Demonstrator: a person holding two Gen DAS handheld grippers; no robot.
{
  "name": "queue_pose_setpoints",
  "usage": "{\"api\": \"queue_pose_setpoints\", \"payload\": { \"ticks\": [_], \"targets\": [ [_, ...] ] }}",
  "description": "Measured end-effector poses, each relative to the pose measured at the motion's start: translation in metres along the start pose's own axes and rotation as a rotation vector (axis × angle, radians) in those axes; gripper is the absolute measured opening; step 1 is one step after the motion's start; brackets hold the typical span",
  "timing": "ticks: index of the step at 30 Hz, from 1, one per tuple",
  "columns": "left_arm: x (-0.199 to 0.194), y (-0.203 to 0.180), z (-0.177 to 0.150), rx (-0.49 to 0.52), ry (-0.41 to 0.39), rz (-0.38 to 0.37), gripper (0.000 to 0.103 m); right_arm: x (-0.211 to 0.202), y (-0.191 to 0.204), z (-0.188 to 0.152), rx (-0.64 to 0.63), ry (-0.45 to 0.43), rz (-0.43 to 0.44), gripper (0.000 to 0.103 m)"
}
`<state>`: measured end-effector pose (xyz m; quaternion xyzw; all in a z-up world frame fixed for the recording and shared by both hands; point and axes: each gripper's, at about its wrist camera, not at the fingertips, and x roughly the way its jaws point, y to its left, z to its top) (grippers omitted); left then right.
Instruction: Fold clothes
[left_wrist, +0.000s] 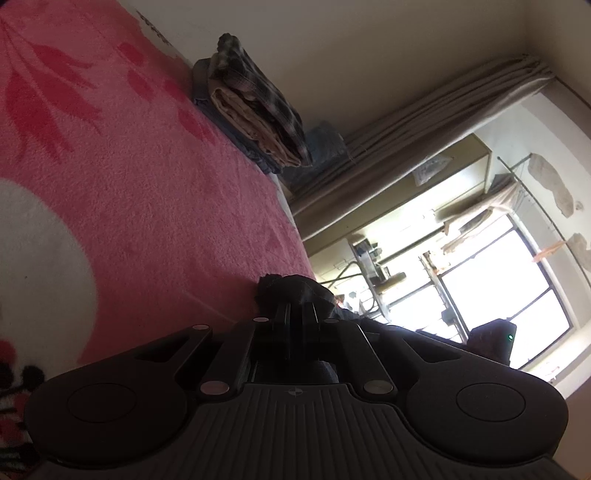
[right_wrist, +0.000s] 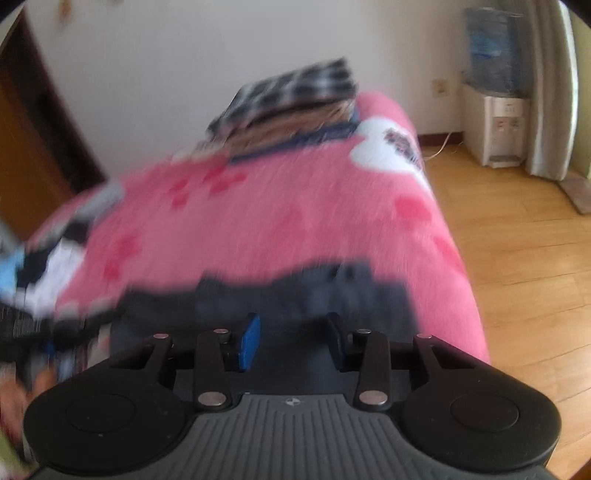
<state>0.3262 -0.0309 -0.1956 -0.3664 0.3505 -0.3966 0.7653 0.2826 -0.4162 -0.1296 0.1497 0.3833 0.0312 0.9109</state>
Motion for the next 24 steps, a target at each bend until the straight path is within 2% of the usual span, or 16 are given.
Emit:
{"api": "queue_pose_setpoints", "payload": {
  "ticks": [2,4,7,8,10,11,14,16,18,21,24],
  "targets": [
    [0.003,0.000,0.002,0.001,0.002,0.004,0.003,0.009,-0.008,0.008,0.045,-0.054,-0.027,0.042],
    [0.006,-0.001,0.003,0.005,0.003,-0.003,0.003,0.006,-0.022,0.010,0.141,-0.116,-0.011,0.042],
    [0.013,-0.002,0.006,-0.017,0.003,-0.049,0.003,-0.024,-0.042,0.000,0.249,-0.222,0.031,0.042],
    [0.016,0.000,0.007,-0.038,0.010,-0.082,0.003,-0.036,-0.047,-0.005,0.274,-0.249,0.046,0.042],
    [0.029,0.009,0.011,-0.142,0.061,-0.201,0.004,-0.057,-0.058,-0.018,0.321,-0.279,0.075,0.042],
    [0.036,0.015,0.012,-0.190,0.077,-0.227,0.004,-0.066,-0.063,-0.027,0.343,-0.285,0.085,0.042],
    [0.052,0.030,0.015,-0.292,0.129,-0.193,0.006,-0.087,-0.079,-0.053,0.404,-0.274,0.073,0.042],
    [0.048,0.032,0.018,-0.303,0.116,-0.157,0.013,-0.096,-0.088,-0.069,0.442,-0.260,0.060,0.042],
    [0.043,0.034,0.021,-0.310,0.100,-0.120,0.037,-0.105,-0.097,-0.083,0.475,-0.249,0.050,0.043],
    [0.030,0.031,0.027,-0.304,0.067,-0.085,0.042,-0.112,-0.103,-0.092,0.492,-0.246,0.033,0.043],
    [0.011,0.018,0.030,-0.262,0.023,-0.051,0.043,-0.115,-0.098,-0.091,0.486,-0.259,0.043,0.043]
  ]
}}
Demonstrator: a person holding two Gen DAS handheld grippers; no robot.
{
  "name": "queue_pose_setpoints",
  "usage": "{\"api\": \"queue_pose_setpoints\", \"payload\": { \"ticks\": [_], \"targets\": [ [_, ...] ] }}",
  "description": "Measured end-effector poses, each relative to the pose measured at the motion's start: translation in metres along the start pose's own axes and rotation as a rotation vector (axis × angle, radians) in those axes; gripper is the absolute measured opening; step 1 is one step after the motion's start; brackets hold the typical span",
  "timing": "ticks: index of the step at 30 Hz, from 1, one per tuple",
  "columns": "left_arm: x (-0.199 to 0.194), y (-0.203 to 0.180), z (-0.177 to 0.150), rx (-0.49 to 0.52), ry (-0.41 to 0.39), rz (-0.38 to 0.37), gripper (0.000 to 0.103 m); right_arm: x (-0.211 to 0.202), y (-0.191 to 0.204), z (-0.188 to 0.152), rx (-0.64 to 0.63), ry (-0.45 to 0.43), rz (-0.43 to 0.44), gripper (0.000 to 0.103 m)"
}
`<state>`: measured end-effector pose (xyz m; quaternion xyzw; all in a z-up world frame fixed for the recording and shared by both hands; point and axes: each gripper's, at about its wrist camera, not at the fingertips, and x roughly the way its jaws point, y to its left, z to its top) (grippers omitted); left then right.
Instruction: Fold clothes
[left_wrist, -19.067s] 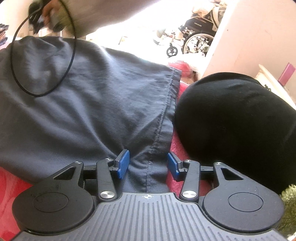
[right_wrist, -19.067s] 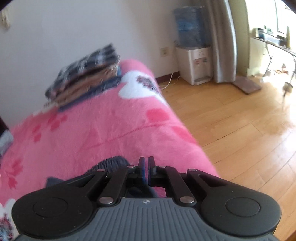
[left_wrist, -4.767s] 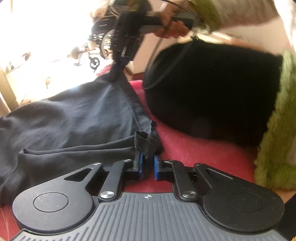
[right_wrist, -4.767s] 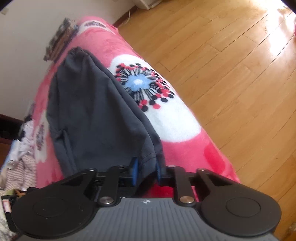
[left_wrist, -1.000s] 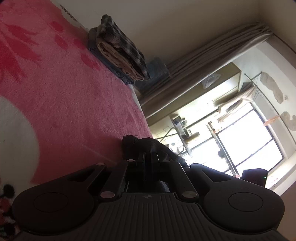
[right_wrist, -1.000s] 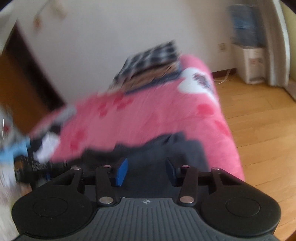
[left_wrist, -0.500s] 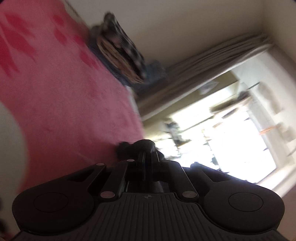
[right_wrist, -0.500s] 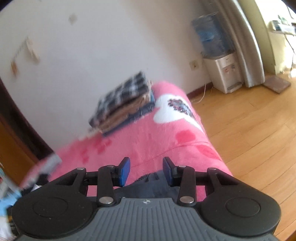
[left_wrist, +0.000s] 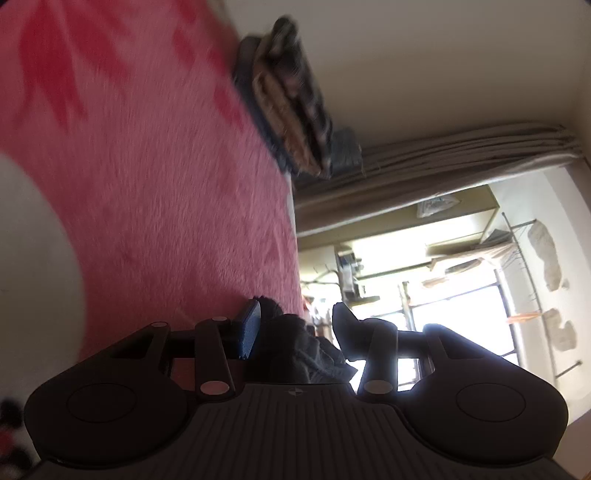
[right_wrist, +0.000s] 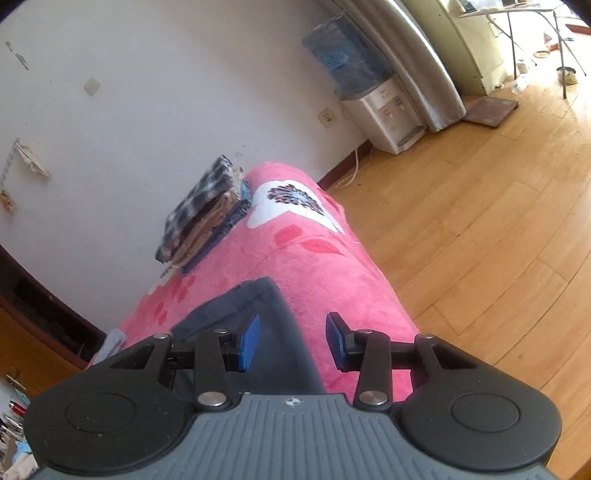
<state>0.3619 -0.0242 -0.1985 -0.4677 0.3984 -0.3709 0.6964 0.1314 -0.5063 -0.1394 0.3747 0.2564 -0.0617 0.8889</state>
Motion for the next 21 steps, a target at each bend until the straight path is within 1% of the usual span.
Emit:
{"api": "queue_pose_setpoints", "payload": {
  "ticks": [1,3,4,6,7,9,10,12,14,17,19,21],
  "targets": [
    [-0.008,-0.012,-0.004,0.050,-0.019,0.022,0.042,-0.001,0.003,0.000,-0.009,-0.002,0.004,0.043],
    [-0.023,-0.037,-0.015,0.174,-0.047,0.067,0.043,0.001,0.022,-0.003,-0.080,0.008,0.011,0.043],
    [-0.030,-0.051,-0.023,0.244,-0.052,0.089,0.042,0.005,0.035,-0.004,-0.128,0.019,0.017,0.043],
    [-0.041,-0.073,-0.048,0.368,-0.034,0.138,0.042,0.017,0.065,-0.010,-0.262,0.055,0.020,0.043],
    [-0.046,-0.079,-0.060,0.396,-0.020,0.157,0.042,0.025,0.079,-0.014,-0.326,0.077,0.022,0.042],
    [-0.053,-0.081,-0.083,0.411,0.025,0.191,0.042,0.051,0.107,-0.022,-0.432,0.139,0.031,0.042],
    [-0.057,-0.081,-0.095,0.413,0.051,0.210,0.042,0.066,0.116,-0.026,-0.458,0.168,0.025,0.042],
    [-0.062,-0.072,-0.113,0.408,0.091,0.202,0.042,0.096,0.134,-0.031,-0.505,0.224,0.013,0.042],
    [-0.066,-0.062,-0.131,0.403,0.130,0.192,0.042,0.125,0.143,-0.029,-0.502,0.245,-0.023,0.042],
    [-0.060,-0.046,-0.140,0.388,0.193,0.155,0.042,0.152,0.140,-0.014,-0.427,0.186,-0.074,0.042],
    [-0.058,-0.040,-0.142,0.401,0.222,0.141,0.042,0.153,0.132,-0.001,-0.351,0.125,-0.089,0.042],
    [-0.058,-0.036,-0.144,0.431,0.257,0.132,0.042,0.138,0.122,0.010,-0.279,0.062,-0.081,0.042]
  ]
}}
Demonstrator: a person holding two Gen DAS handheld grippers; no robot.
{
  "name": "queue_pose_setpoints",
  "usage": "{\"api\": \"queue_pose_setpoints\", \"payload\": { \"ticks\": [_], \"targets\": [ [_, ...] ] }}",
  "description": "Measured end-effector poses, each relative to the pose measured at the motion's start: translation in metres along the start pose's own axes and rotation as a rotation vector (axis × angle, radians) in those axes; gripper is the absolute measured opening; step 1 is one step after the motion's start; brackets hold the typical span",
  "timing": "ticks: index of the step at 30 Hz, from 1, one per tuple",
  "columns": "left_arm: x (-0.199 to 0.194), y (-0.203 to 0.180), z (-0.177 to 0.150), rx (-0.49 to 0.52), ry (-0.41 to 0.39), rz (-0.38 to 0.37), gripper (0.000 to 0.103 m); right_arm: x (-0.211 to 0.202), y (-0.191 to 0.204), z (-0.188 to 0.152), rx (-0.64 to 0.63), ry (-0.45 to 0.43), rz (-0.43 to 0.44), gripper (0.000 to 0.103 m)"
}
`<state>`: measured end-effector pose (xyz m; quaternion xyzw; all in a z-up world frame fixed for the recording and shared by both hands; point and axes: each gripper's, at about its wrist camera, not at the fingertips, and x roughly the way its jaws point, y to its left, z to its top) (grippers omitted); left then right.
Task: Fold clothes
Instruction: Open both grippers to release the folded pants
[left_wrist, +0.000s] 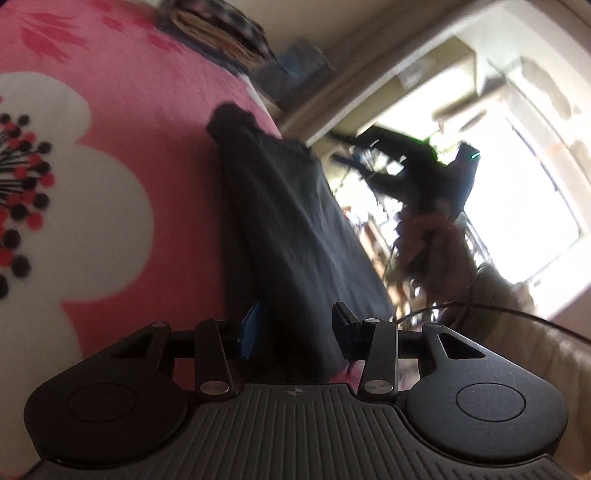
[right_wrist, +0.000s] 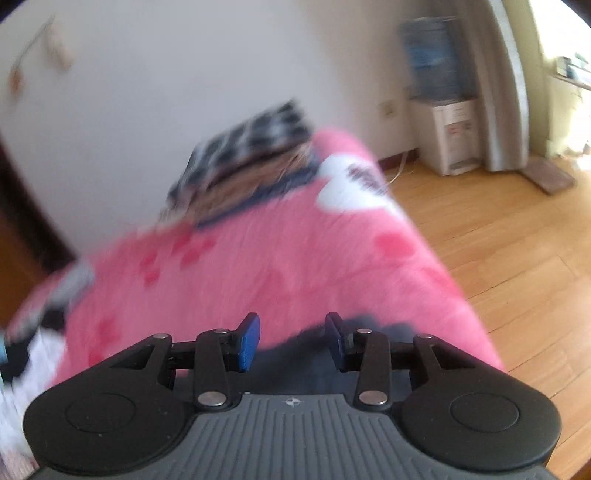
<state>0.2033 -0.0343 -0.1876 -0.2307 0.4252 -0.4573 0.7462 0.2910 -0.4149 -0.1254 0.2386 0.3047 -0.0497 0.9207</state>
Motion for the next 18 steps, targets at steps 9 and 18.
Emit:
{"api": "queue_pose_setpoints", "payload": {
  "ticks": [9,18],
  "targets": [
    [0.012,-0.026,-0.008,0.204,0.051,0.010,0.042,-0.163,0.002,-0.043,-0.069,-0.100,-0.005,0.043],
    [0.032,-0.022,-0.010,0.189,0.078,0.006,0.012,-0.198,-0.009,-0.137,0.077,0.022,-0.088,0.043]
  ]
}}
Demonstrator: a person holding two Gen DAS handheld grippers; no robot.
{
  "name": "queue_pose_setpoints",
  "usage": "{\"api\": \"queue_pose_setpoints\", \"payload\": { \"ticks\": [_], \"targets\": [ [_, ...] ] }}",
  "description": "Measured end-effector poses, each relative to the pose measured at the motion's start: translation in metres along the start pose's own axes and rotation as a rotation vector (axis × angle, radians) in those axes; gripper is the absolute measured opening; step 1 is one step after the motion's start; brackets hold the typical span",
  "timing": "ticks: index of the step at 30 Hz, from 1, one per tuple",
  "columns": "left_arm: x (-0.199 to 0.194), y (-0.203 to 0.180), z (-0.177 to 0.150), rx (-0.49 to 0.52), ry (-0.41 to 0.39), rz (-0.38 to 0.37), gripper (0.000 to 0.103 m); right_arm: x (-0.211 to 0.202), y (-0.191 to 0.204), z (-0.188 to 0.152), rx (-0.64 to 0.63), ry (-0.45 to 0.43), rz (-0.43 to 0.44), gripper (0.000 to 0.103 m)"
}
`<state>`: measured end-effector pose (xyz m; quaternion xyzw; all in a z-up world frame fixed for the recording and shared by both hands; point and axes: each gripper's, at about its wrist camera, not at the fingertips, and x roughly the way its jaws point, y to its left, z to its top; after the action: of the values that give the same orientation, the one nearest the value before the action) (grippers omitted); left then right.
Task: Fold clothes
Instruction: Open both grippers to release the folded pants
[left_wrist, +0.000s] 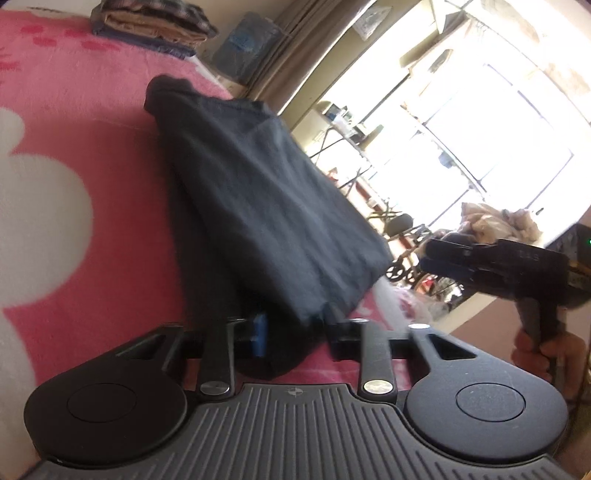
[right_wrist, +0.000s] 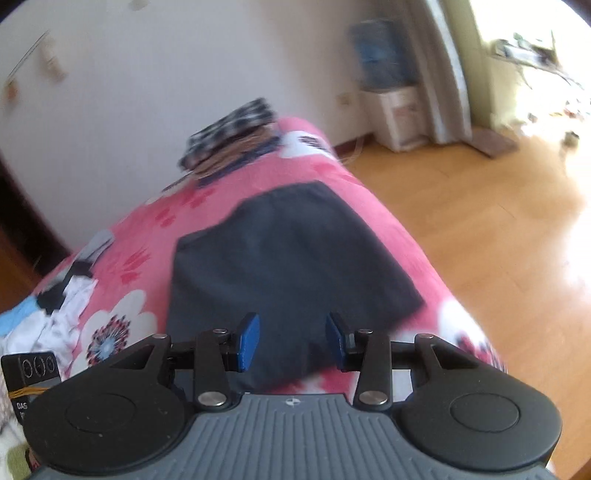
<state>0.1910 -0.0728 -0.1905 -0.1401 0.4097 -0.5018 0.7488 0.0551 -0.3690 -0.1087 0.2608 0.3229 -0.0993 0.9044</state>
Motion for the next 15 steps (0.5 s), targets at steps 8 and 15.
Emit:
{"api": "queue_pose_setpoints", "payload": {
  "ticks": [8,15],
  "targets": [
    [0.001,0.025,0.001,-0.136,0.013,-0.073,0.004,0.009,-0.041,0.007,0.144,-0.065,-0.028,0.043],
    [0.004,0.033,0.001,-0.156,0.027,-0.091,0.004,0.063,-0.085,0.011,0.213,-0.033,-0.111,0.042]
  ]
}}
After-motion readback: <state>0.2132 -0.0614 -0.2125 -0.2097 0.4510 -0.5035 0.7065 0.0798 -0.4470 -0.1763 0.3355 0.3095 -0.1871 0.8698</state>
